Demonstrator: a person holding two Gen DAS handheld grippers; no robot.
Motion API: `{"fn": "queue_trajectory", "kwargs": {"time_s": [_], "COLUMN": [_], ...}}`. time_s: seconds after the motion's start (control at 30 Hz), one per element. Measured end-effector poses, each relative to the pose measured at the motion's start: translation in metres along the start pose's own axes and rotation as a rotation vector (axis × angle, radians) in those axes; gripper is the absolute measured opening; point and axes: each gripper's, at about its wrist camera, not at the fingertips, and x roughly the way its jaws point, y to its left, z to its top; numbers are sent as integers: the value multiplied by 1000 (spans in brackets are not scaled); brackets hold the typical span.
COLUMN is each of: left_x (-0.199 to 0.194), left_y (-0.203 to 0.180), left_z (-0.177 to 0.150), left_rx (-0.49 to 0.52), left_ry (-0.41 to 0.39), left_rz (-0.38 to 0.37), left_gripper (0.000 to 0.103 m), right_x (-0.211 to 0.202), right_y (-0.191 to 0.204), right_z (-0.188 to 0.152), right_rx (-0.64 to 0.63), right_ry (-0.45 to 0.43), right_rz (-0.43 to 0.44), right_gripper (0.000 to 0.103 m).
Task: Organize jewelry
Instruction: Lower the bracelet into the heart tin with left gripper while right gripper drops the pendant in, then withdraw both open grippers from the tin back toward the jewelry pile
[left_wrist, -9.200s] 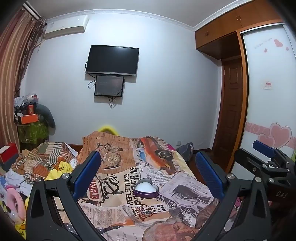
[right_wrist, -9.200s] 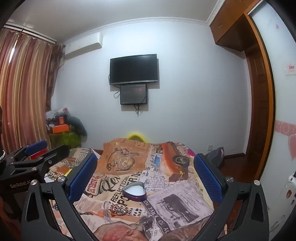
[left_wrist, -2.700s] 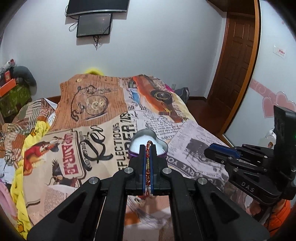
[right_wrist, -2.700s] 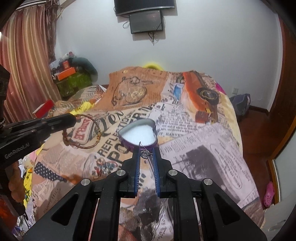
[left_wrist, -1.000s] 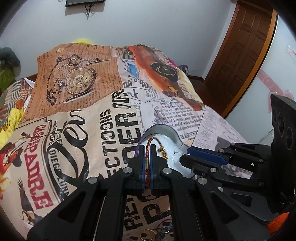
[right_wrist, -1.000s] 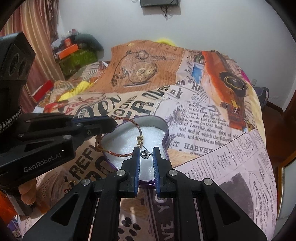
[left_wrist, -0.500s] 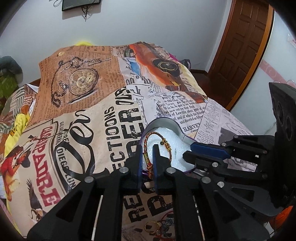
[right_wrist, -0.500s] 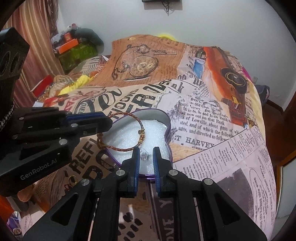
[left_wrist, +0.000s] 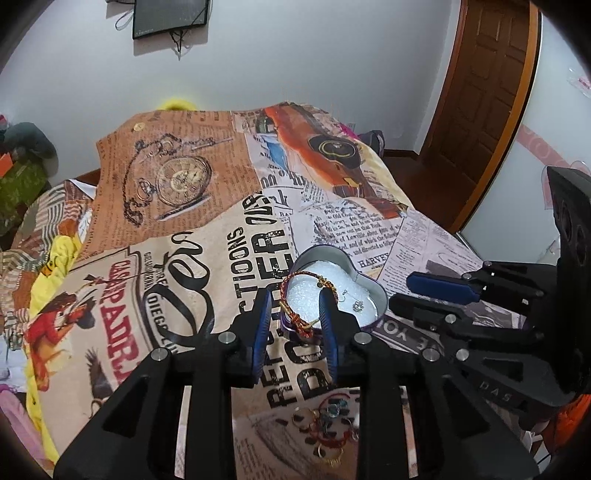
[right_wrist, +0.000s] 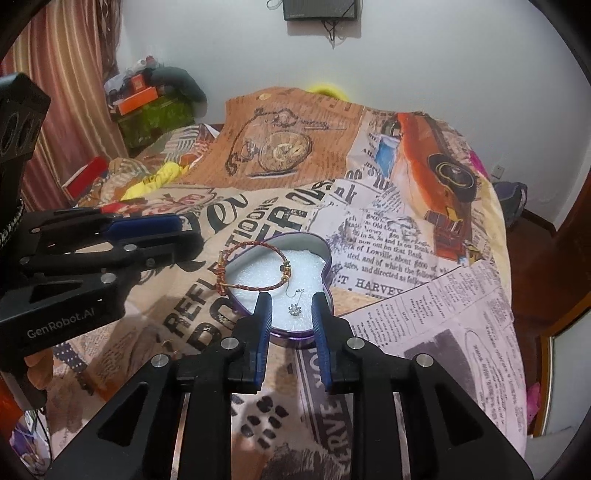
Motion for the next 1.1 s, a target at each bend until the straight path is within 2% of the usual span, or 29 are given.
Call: {"fn": "queue_trajectory", "kwargs": {"time_s": [0.17,0.23,0.3,0.33,0.73,1.1], "left_x": [-22,-29,-36,-40,-52,-43], "left_y": [-3,-4,-5,-6,-3,10], "left_z": [-5,-9,-14,-18,-62,-89], "left_rx": [4,5,8,10,-10,-50], "left_ry": [-17,-20,-25,-26,40,94], "left_rz": [13,17,23,26,26,35], "left_gripper": [26,31,34,34,35,35], "right_x": [-19,-25,-31,-35,-46,-19], "right_y": [5,6,8,9,29,56], "right_z": [-3,-6,-9,-11,-37,-62], "right_rx": [8,14,22,28,35,4], "right_ry": [-23,-29,-40,-50,-32,54], "right_rz": [-10,-10,-14,-19,3,73], "right_gripper": [22,28,43,44,44,44]}}
